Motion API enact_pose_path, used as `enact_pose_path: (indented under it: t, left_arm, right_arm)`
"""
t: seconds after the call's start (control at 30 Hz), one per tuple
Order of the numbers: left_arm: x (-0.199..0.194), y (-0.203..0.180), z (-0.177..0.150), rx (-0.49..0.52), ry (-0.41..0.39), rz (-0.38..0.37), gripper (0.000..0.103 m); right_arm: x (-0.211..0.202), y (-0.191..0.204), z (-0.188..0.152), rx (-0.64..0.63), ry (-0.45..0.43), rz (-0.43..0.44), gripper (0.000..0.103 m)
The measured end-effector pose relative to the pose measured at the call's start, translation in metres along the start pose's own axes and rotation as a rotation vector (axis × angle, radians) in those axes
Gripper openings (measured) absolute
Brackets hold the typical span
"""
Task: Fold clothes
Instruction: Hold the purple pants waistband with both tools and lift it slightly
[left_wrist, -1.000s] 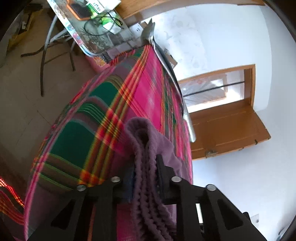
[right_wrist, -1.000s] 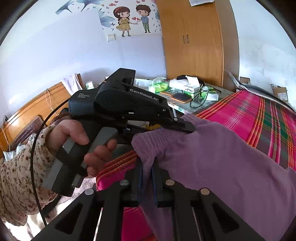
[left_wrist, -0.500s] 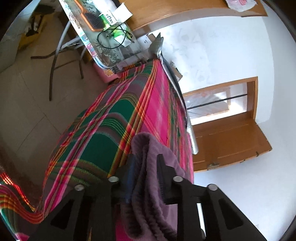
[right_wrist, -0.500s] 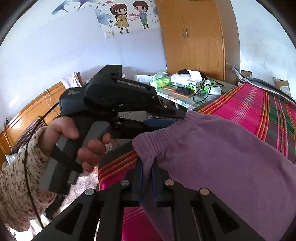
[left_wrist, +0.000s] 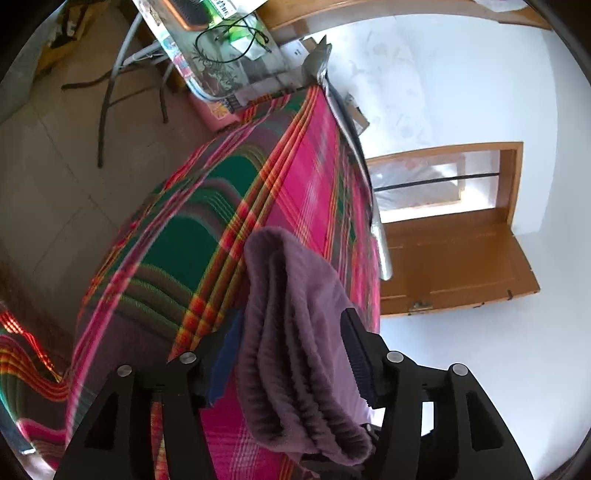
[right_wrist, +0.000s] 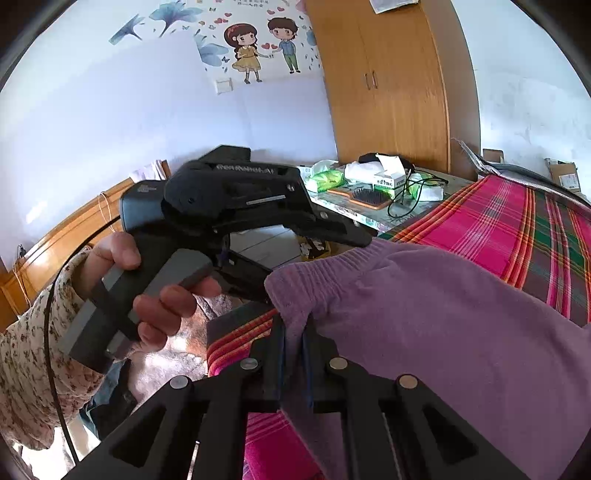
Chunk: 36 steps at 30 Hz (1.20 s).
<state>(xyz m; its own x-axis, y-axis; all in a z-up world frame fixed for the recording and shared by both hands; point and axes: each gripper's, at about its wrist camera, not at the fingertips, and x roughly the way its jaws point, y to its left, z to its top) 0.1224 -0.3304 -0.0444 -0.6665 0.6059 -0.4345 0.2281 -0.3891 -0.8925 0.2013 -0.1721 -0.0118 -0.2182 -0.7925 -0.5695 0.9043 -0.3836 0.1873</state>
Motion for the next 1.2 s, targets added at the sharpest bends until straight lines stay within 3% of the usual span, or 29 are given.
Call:
enact_pose_path:
  t: [0.27,0.37,0.7,0.87,0.97,1.03,1.2]
  left_arm:
    - [0.006,0.0,0.003,-0.053,0.013,-0.017,0.057]
    - [0.01,-0.004,0.001,-0.062,0.037,-0.058,0.057]
    - [0.032,-0.005,0.006,-0.094,0.092,-0.095,0.057]
    - [0.03,-0.008,0.01,-0.051,0.077,-0.104,0.043]
    - [0.03,-0.013,0.011,0.04,0.065,-0.055,0.022]
    - [0.032,-0.014,0.011,0.082,0.057,-0.001,0.022]
    - [0.032,-0.007,0.014,0.094,0.017,0.032,0.019]
  right_arm:
    - [-0.02,-0.004,0.002,0.011,-0.065,0.024,0.008]
    - [-0.021,-0.003,0.001,0.008,-0.063,0.031,0.008]
    - [-0.018,-0.003,0.0,-0.001,-0.053,0.045,0.008]
    - [-0.015,-0.001,-0.003,-0.009,-0.037,0.04,0.008]
    - [-0.011,0.0,-0.004,-0.013,-0.02,0.033,0.008]
    - [-0.006,-0.001,-0.005,-0.014,-0.004,0.026,0.008]
    - [0.005,0.003,-0.008,-0.027,0.038,-0.012,0.007]
